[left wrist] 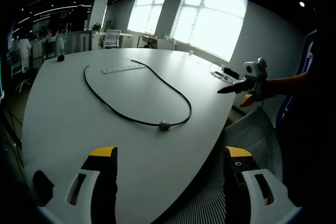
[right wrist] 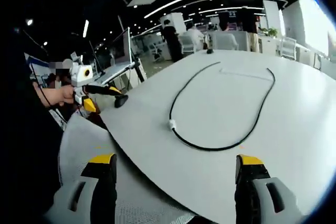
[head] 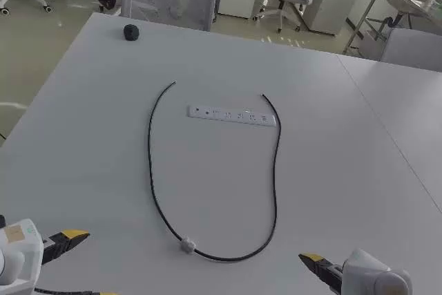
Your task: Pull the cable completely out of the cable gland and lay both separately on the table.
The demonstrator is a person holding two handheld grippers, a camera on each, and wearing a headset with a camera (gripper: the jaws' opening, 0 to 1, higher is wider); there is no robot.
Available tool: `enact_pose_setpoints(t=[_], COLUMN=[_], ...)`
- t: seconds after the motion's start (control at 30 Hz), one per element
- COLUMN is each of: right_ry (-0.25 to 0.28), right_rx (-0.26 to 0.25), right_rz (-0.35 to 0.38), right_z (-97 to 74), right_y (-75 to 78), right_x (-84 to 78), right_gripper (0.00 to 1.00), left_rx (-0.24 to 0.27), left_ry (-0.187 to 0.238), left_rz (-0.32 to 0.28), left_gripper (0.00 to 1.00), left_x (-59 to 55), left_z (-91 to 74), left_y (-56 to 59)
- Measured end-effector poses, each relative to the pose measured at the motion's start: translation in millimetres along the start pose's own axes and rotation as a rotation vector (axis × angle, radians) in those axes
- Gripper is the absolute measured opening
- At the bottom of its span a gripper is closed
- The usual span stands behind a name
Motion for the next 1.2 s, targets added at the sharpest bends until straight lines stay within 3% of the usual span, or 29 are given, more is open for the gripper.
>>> enact_pose_setpoints(t=[0.53,0.67,0.73,0.97,1.0,1.03,1.2], right_ry=[0.016,-0.011,-0.053,-0.086,-0.096,-0.111,-0.153], right_rx=[0.028,0.043,0.040,0.055,0.063,0.070,0.095], right_rz=[0.008,0.004,0.025,-0.042,-0.053,-0.073,-0.110], right_z=[14.3,20.9,25.2,42.9,44.9,47.9,63.4], right_y=[1.7,1.1,3.0,4.6,3.4,3.5,0.8], right_x=[16.6,19.5,18.4,25.2,25.5,25.9,29.7], right_gripper=[0.94,0.92,0.91,0.86,0.85,0.83,0.77], left_rx=[0.018,0.011,0.009,0.000,-0.010,-0.023,0.007], left_ry=[0.028,0.017,0.013,-0.001,0.012,0.056,0.038], left_rz=[-0.007,0.000,-0.001,0.014,-0.025,-0.060,-0.015], left_gripper=[0.79,0.81,0.83,0.90,0.91,0.93,0.93], left_x=[10.2,9.2,9.2,8.8,10.4,17.4,18.6], left_z=[5.0,7.8,9.5,15.0,15.3,15.5,13.3], left_y=[-4.1,-1.4,0.2,4.7,7.3,10.2,8.3])
Point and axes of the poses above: the centre of the closed fingertips' face, and the gripper's own axes: z roughly forward along the fingers, y roughly to its right, x roughly out of its top, the point moved 2 cm from there along -z, roughly backward along the fingers, and after that the axes turned 7 degrees about -x, right-handed, at the moved point
